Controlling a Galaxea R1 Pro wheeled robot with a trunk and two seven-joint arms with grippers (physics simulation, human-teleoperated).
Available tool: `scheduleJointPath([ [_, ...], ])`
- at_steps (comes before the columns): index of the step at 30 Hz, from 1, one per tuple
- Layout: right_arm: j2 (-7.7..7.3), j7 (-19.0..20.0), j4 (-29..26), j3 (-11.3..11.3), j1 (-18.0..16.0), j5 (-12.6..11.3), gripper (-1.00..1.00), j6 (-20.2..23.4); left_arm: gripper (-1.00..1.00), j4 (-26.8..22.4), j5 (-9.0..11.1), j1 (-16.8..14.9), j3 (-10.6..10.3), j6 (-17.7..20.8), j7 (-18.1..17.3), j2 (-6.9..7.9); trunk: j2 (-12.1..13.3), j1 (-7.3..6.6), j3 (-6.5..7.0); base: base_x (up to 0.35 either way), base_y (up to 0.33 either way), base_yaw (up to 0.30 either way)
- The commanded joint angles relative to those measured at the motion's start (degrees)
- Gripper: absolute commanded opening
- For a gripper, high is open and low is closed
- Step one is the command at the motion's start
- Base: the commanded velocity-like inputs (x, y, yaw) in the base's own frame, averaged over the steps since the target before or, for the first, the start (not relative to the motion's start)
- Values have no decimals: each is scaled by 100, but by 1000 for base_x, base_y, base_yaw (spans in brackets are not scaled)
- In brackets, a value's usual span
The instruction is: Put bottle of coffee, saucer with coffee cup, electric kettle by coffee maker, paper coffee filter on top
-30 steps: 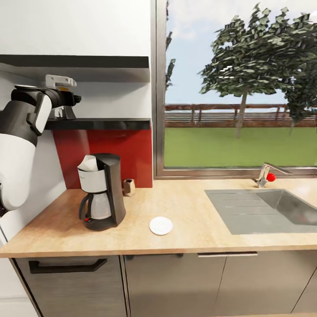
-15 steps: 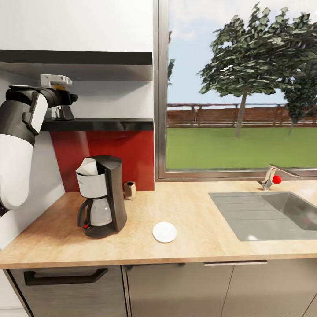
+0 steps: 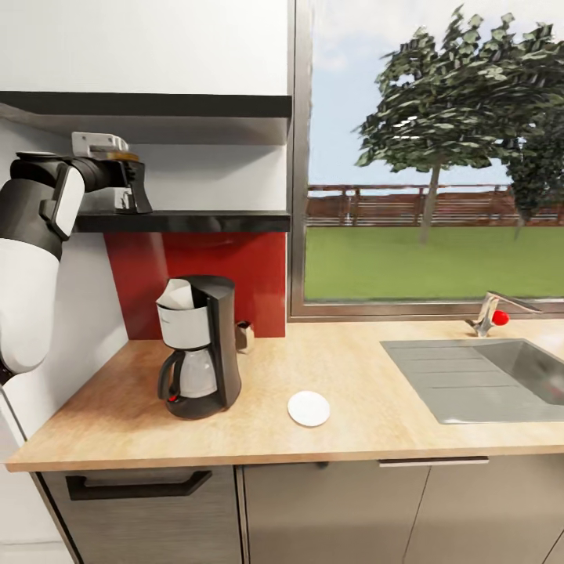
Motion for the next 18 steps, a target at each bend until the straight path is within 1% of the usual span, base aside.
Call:
scheduleJointPath([
  [1, 0, -3, 8, 1, -3, 1, 100, -20, 100, -6, 4, -2, -20, 26, -8, 7, -3, 2, -2, -1, 11, 0],
  [5, 0, -5, 9, 1, -3, 0, 100, -20, 100, -6, 1, -1, -15, 26, -8, 10, -3, 2, -2, 18, 22, 0],
  [13, 0, -5, 9, 1, -3, 3, 100, -20, 100, 2, -4, 4, -18, 26, 1, 14, -3, 2, -2, 128, 157, 0],
  [18, 0, -5, 16, 1, -3, 5, 100, -26, 100, 14, -5, 6, -20, 26, 1, 14, -3, 2, -2, 30, 31, 0],
])
